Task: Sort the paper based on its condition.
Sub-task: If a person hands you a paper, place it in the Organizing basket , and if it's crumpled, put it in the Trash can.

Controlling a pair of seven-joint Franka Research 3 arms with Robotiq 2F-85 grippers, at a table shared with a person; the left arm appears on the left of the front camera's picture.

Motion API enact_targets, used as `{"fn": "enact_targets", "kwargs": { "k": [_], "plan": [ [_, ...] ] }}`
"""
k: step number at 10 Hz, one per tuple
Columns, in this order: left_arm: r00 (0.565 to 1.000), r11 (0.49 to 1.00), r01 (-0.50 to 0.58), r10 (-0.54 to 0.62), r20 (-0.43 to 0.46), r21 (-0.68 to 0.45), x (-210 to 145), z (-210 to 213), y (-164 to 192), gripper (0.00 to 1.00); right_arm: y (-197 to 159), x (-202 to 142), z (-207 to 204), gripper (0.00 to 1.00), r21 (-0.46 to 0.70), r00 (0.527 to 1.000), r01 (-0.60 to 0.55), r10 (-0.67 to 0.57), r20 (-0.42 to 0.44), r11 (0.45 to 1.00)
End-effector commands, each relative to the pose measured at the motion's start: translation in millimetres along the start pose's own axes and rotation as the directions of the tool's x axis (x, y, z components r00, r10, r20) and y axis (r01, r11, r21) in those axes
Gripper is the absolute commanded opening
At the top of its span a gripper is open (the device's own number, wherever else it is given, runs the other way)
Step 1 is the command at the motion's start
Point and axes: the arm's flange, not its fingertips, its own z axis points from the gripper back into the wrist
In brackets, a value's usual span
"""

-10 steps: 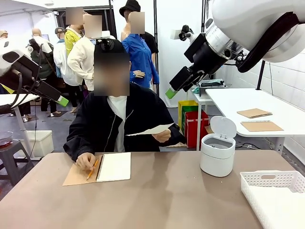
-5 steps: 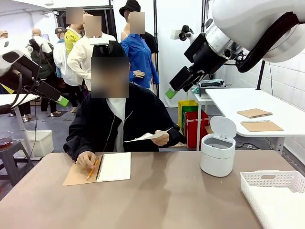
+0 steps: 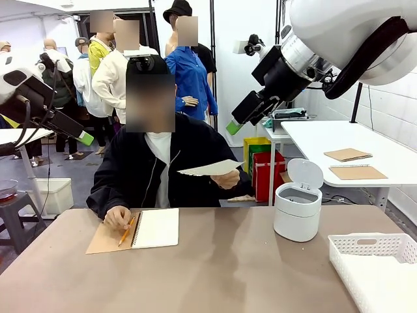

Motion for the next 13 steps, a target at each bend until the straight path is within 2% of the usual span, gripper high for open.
{"fn": "enact_targets", "kwargs": {
  "k": [1,3,5,6,7,9,10,11,12,13],
  "plan": [
    [1.000,1.000,-0.001,0.001,0.007,0.004,0,1,1,1.00,-12,-1,-15,1.00,0.016,0.992,0.118,-0.117,-0.056,0.993],
    [1.000,1.000,-0.001,0.001,0.007,0.004,0,1,1,1.00,-41,-5,-39,1.00,0.038,0.946,0.298,-0.289,-0.146,0.954],
    [1.000,1.000,-0.001,0.001,0.007,0.004,0,1,1,1.00,-64,-12,-54,1.00,0.021,0.876,0.429,-0.410,-0.255,0.903],
    [1.000,1.000,-0.001,0.001,0.007,0.004,0,1,1,1.00,-73,-17,-60,1.00,0.012,0.841,0.489,-0.467,-0.272,0.872],
    [1.000,1.000,-0.001,0.001,0.007,0.004,0,1,1,1.00,-82,-20,-66,1.00,0.002,0.794,0.561,-0.537,-0.286,0.828],
    [1.000,1.000,-0.001,0.001,0.007,0.004,0,1,1,1.00,-97,-35,-79,1.00,-0.070,0.628,0.732,-0.711,-0.315,0.678],
    [1.000,1.000,-0.001,0.001,0.007,0.004,0,1,1,1.00,-99,-43,-86,1.00,-0.117,0.565,0.772,-0.758,-0.325,0.625],
    [1.000,1.000,-0.001,0.001,0.007,0.004,0,1,1,1.00,-99,-46,-88,1.00,-0.095,0.553,0.789,-0.770,-0.319,0.607],
    [1.000,1.000,-0.001,0.001,0.007,0.004,0,1,1,1.00,-103,-46,-80,1.00,-0.089,0.641,0.712,-0.696,-0.323,0.697],
    [1.000,1.000,-0.001,0.001,0.007,0.004,0,1,1,1.00,-103,-46,-80,1.00,-0.089,0.641,0.712,-0.696,-0.323,0.697]
  ]
}}
